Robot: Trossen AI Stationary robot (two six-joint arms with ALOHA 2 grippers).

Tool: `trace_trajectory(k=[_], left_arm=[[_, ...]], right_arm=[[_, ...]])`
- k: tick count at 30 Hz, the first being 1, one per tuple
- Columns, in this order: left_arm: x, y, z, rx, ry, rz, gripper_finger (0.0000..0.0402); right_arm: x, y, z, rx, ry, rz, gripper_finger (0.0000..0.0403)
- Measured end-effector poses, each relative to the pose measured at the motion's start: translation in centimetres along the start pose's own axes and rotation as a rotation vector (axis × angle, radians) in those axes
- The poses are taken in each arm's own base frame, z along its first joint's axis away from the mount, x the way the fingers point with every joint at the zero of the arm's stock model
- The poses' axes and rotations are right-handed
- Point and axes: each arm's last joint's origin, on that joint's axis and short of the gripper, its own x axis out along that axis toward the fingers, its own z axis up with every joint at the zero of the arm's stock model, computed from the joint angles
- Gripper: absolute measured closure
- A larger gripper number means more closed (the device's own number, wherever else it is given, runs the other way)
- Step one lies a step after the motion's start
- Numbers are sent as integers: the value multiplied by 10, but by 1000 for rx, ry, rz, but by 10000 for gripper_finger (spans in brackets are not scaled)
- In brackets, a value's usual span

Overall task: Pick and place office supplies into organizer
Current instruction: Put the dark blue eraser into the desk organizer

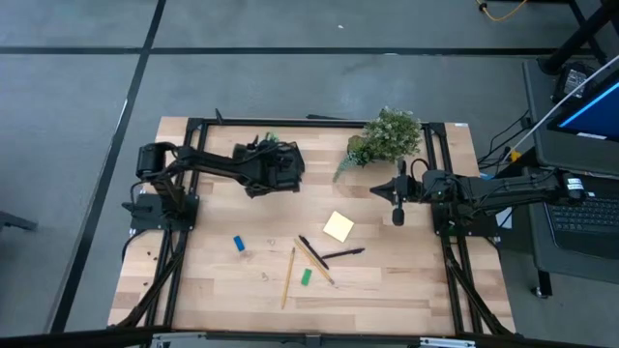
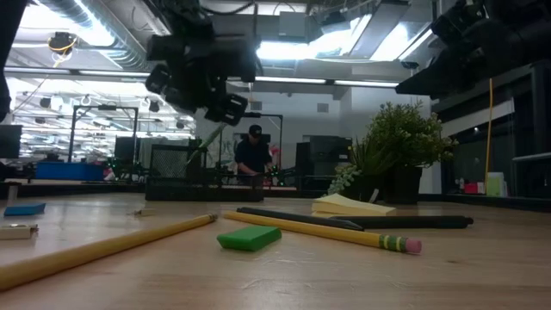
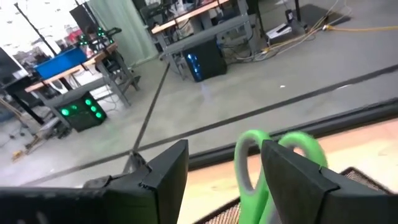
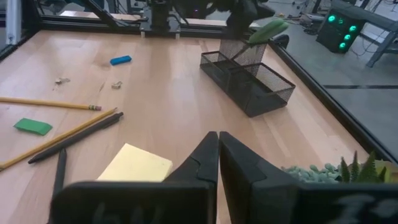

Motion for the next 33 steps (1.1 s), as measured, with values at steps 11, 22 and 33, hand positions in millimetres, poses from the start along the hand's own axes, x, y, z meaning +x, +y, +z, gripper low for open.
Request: trace_trajectory(k=[11, 22, 33], left_arm=[[-33, 30, 33, -50, -36, -107, 208], [-108, 57, 38, 53, -142, -369, 239], [-167, 77, 24, 235, -147, -687, 288]], right_arm=[[0, 0, -1, -3, 7, 3, 386], [0, 1, -1, -4, 5, 26, 386], [0, 4, 5, -1, -61, 132, 386]])
